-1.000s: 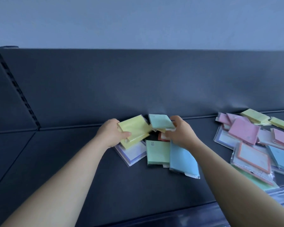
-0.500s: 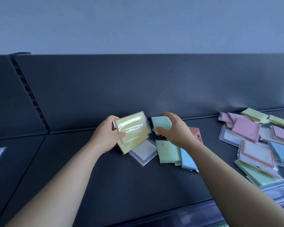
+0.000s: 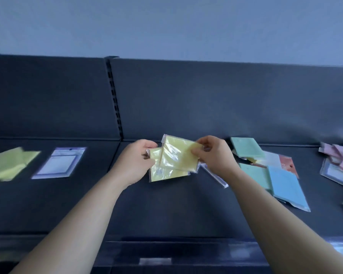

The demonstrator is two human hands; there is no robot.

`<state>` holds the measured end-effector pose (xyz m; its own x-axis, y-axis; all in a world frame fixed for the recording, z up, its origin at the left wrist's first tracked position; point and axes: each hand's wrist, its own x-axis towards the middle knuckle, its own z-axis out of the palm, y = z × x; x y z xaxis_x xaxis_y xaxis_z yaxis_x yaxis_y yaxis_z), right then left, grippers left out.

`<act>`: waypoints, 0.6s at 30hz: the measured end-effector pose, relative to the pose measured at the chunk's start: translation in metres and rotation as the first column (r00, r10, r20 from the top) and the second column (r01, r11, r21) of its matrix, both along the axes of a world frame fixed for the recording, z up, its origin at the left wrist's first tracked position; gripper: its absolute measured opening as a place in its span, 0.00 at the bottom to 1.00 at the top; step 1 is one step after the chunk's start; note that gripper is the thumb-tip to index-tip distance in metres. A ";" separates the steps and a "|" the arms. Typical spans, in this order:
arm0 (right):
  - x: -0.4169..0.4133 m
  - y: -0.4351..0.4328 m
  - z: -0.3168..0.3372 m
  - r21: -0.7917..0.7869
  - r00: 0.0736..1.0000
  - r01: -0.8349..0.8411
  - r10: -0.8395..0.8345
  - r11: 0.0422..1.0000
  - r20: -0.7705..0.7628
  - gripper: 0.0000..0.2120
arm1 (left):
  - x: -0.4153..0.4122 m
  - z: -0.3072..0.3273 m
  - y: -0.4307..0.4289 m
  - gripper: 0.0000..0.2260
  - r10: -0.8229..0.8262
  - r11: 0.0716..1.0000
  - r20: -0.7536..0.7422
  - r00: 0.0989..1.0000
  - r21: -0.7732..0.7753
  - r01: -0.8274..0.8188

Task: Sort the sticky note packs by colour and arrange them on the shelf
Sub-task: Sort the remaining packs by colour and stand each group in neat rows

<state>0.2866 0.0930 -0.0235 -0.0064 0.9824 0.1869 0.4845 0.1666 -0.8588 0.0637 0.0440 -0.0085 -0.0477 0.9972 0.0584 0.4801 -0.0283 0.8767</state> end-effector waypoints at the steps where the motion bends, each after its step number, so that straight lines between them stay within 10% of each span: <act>1: -0.008 0.001 0.001 0.002 1.000 -0.008 0.008 1.000 -0.015 0.07 | -0.010 0.000 -0.006 0.17 0.068 0.997 -0.003 0.998 0.020 -0.068; 18: -0.191 -0.023 0.019 -0.021 0.923 -0.359 0.352 0.933 -0.159 0.04 | -0.186 -0.009 -0.112 0.09 0.783 0.591 0.160 0.601 0.110 -0.799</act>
